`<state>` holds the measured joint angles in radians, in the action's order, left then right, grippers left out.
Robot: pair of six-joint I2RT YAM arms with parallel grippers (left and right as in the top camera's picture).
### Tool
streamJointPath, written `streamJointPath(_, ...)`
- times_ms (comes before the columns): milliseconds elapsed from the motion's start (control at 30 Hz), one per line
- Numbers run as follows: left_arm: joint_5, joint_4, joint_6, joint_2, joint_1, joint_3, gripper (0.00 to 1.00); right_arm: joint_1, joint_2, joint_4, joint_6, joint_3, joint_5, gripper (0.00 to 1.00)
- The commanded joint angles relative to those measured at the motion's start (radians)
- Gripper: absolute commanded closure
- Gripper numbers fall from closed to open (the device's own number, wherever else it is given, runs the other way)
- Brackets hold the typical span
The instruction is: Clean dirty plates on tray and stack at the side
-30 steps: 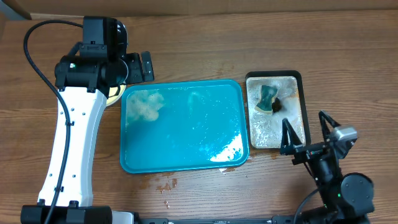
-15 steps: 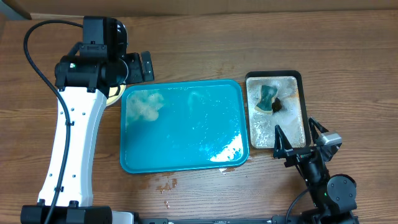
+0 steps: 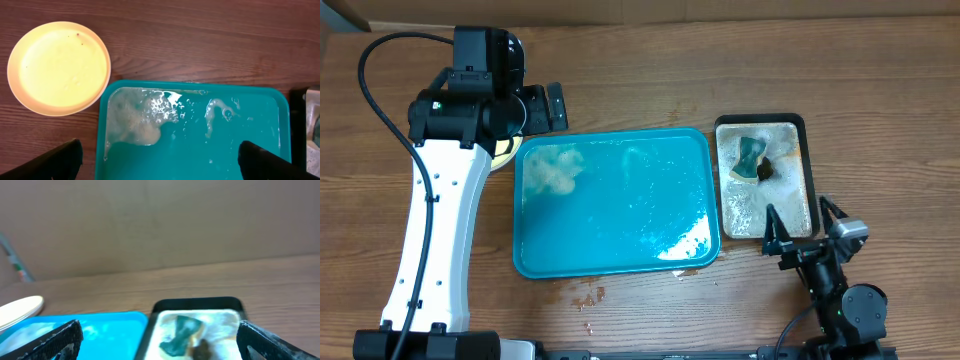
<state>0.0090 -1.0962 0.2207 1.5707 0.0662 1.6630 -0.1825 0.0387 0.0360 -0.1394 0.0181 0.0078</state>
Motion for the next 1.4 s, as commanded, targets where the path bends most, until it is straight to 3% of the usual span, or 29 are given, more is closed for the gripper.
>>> streamJointPath(0,-0.013,0.000,-0.012,-0.005,0.006,0.017,0.00,0.058,-0.017,0.019,-0.021,-0.011,0.012,0.00)
streamJointPath(267,-0.013,0.000,-0.012,-0.005,0.006,0.017,0.00,0.114,-0.031,0.047,-0.021,-0.011,-0.013,0.00)
streamJointPath(1367,-0.013,0.000,-0.012,-0.005,0.006,0.017,0.00,0.115,-0.030,0.047,-0.021,-0.010,-0.010,0.00)
